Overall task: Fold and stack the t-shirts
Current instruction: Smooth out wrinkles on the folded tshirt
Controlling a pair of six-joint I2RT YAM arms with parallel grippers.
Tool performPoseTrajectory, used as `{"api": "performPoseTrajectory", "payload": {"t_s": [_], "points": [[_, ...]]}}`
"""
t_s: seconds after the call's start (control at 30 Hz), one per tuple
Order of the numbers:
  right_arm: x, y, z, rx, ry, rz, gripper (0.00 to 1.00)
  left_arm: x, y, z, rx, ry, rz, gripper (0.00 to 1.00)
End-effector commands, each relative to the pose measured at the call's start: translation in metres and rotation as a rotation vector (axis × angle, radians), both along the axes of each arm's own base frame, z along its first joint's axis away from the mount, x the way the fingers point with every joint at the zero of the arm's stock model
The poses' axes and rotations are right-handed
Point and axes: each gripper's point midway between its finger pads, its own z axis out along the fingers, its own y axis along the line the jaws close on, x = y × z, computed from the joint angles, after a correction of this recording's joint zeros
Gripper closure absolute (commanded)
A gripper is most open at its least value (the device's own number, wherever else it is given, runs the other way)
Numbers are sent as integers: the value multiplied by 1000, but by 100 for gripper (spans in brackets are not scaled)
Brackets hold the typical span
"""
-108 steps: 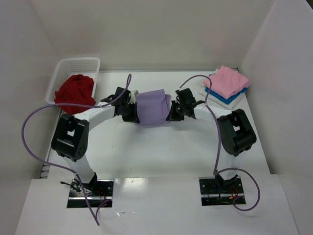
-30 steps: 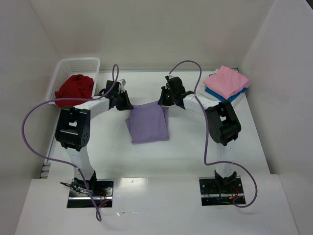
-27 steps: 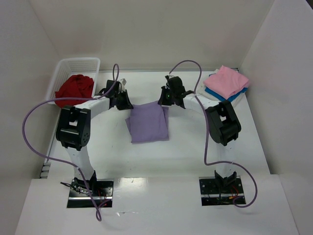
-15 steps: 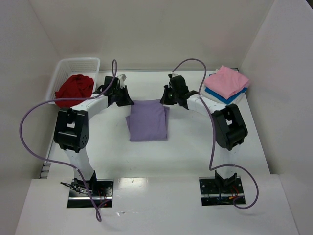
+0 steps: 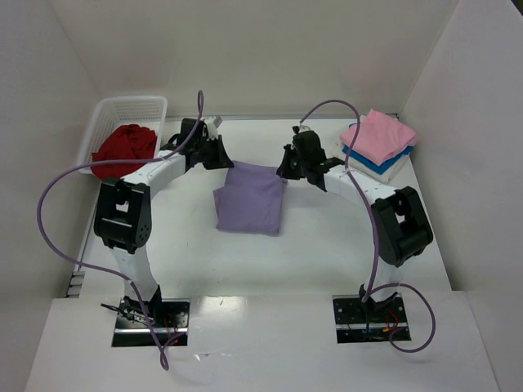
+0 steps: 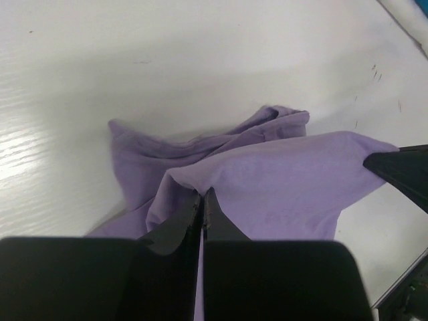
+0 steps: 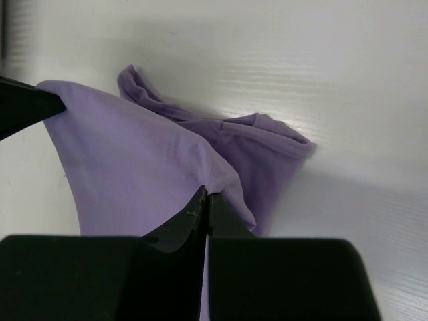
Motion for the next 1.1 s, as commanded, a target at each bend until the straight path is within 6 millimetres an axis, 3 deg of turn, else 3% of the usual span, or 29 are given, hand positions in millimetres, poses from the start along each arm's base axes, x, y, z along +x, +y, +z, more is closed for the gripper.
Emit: {"api": "performPoseTrajectory", "payload": {"t_s": [0.0,0.1,0.27,0.37,0.5,0.53,0.63,0.67,0.77,0.83,0.93,1.03,1.07], "points": [[-1,-18,14,-17,-35,-63,100,9,-10,4,0,-37,-61,98],[1,-27,12,-6,-36,-94,98,14,-8,-10,21,-10,-61,96],[8,-40,-9,-28,7,-124,97,24,-5,-30,57,15,-42,95],[16,-41,-14,-27,5,-133,89,28,-2,-41,75,29,-27,94],[23,-49,-32,-45,43,-152,86,32,-3,-52,79,45,-27,88],[23,-50,-32,-50,41,-160,86,32,-3,-52,79,45,-27,81],[23,-51,-44,-62,65,-159,86,38,-4,-44,75,24,-26,72],[22,-51,-48,-66,73,-159,86,38,-4,-44,80,20,-32,63],[20,-52,-54,-74,91,-159,86,40,-4,-38,84,10,-38,50],[19,-52,-56,-78,99,-159,86,43,-5,-27,85,-17,-43,30],[24,-52,-32,-66,58,-168,83,45,-3,-3,87,-66,-40,14],[28,-54,9,-45,-25,-173,85,45,2,35,72,-138,-27,11],[26,-53,30,-21,-63,-167,87,42,1,56,57,-177,-33,11]]}}
